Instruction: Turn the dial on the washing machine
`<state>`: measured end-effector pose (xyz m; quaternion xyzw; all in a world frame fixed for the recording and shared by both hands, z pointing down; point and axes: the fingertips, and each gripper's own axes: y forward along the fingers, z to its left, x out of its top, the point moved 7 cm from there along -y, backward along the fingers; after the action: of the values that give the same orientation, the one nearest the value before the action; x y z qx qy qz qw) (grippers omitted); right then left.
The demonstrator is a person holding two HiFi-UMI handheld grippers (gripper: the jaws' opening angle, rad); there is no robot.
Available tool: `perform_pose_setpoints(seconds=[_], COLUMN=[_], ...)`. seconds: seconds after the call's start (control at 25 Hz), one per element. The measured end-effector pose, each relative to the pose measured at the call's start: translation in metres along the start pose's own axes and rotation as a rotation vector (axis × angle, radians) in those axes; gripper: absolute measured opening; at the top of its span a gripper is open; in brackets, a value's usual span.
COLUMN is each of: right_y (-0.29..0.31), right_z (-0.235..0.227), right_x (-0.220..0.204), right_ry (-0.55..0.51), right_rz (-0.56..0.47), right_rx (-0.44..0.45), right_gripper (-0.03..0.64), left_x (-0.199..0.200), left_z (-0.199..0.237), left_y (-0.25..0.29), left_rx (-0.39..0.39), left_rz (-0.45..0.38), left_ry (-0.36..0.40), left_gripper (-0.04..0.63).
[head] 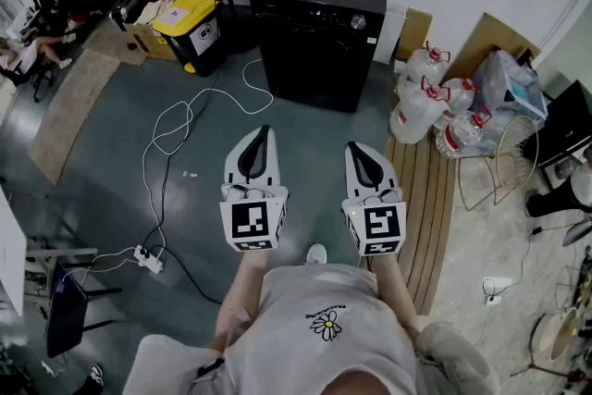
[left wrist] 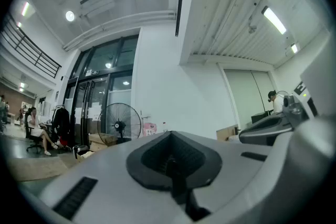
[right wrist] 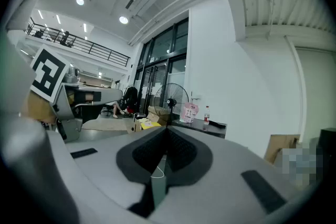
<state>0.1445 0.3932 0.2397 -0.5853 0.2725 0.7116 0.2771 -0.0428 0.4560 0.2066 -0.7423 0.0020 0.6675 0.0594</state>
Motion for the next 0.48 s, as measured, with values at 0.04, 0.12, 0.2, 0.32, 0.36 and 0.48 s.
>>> perform_pose_setpoints(seconds=[0.04, 0.12, 0.2, 0.32, 0.36, 0.48], right_y=[0.0003, 0.0001, -0.0013, -0.0021, -0.0021, -0.0033], right_z=[0.0009, 0.0028, 0.0044, 0.008, 0.0092, 0.01], right_x=[0.0004, 0.0009, 0.0006, -0.0002, -0.0007, -0.002], right_ry=[0.0, 0.001, 0.005, 0.016, 0.018, 0.023], right_rz=[-0.002, -0.004, -0.003, 0.0, -0.001, -0.015], right_rx=[0.001, 0.002, 0.006, 0.022, 0.026, 0.035], right_gripper=[0.003, 0.003, 0.003, 0.003, 0.003, 0.003], left_x=[0.0008, 0.002, 0.0023, -0.0002, -0.0015, -0.0038], left_z=[0.0009, 0.0017, 0.0009, 0.0011, 0.0018, 0.0014], left_y=[-0.0003, -0.0014, -0.0032, -0.0054, -0.0055, -0.005], left_rx=[0.0, 0.0, -0.003, -0.002, -0.001, 0.002], left_rz=[-0.001, -0.001, 0.001, 0.009, 0.012, 0.02], left_ry=[0.002, 0.006, 0.007, 0.002, -0.001, -0.007], left_gripper=[-0.002, -0.002, -0.002, -0.002, -0.002, -0.002])
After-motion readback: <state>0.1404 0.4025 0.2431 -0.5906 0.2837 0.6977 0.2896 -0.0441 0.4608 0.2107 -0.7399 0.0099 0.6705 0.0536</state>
